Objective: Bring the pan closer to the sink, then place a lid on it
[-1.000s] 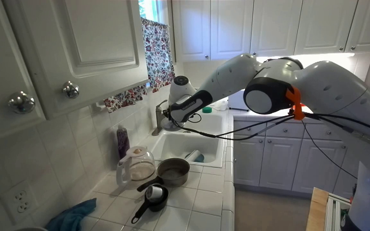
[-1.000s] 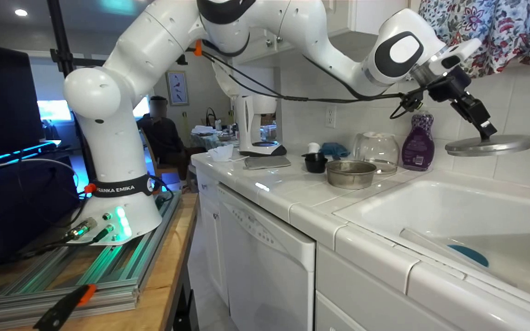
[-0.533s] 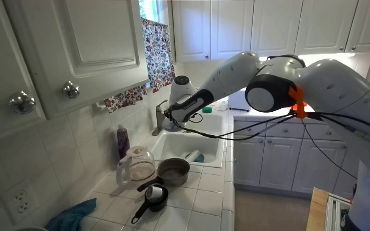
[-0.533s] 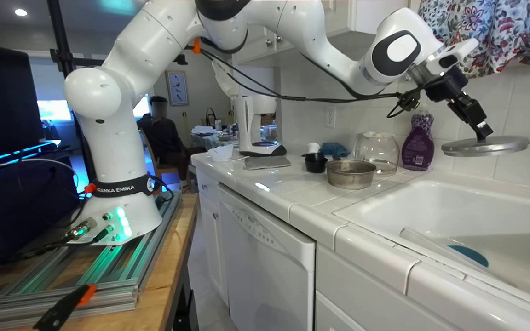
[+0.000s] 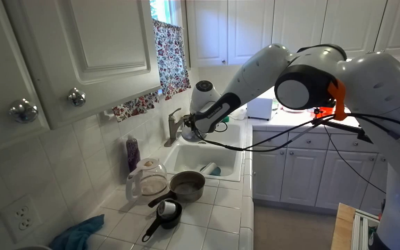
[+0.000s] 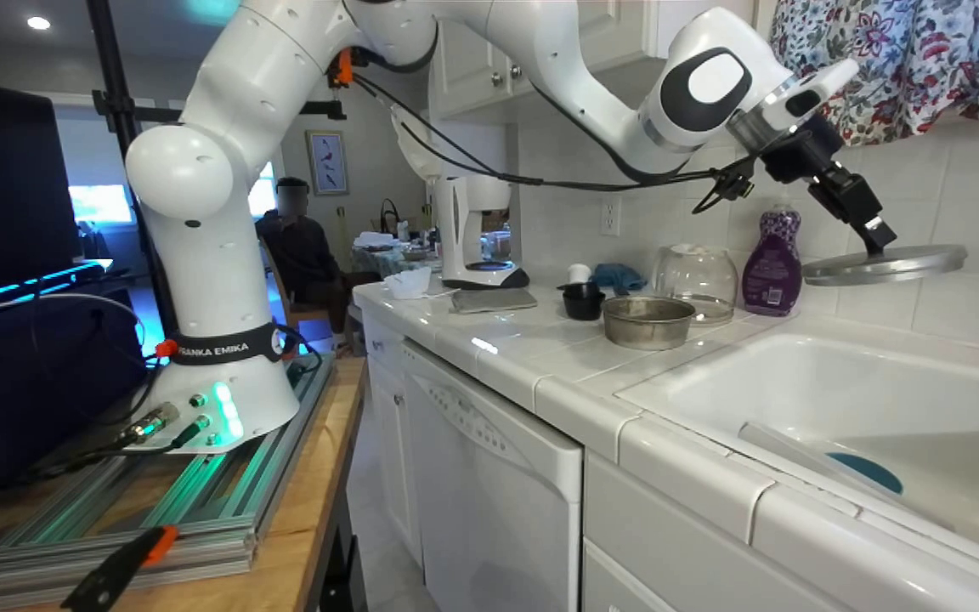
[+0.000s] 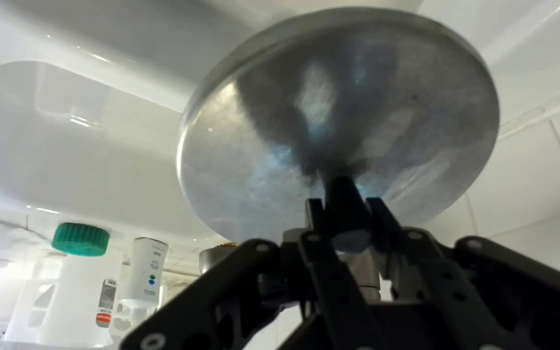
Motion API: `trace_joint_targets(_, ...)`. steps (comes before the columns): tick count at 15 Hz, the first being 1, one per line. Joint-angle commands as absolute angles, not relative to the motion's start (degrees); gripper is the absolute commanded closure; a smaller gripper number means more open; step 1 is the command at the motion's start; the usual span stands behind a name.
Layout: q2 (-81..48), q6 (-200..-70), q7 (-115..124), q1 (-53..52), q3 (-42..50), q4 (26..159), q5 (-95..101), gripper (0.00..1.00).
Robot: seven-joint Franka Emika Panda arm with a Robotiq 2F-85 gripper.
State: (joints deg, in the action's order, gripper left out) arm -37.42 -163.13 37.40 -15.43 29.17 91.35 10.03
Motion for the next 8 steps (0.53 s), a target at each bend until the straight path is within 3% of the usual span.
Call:
trace_joint_targets(1,-30.0,-170.7,42.7,-21.4,34.4,105.5,12.6,0.94)
trace_joint_targets(4,-26.5,-178.4,44.2,-26.1,37.8,114.7,11.7,0.94)
trace_joint_targets(8,-21.6,-184.0,40.2,-25.3,31.9,122.3,11.1,0.94)
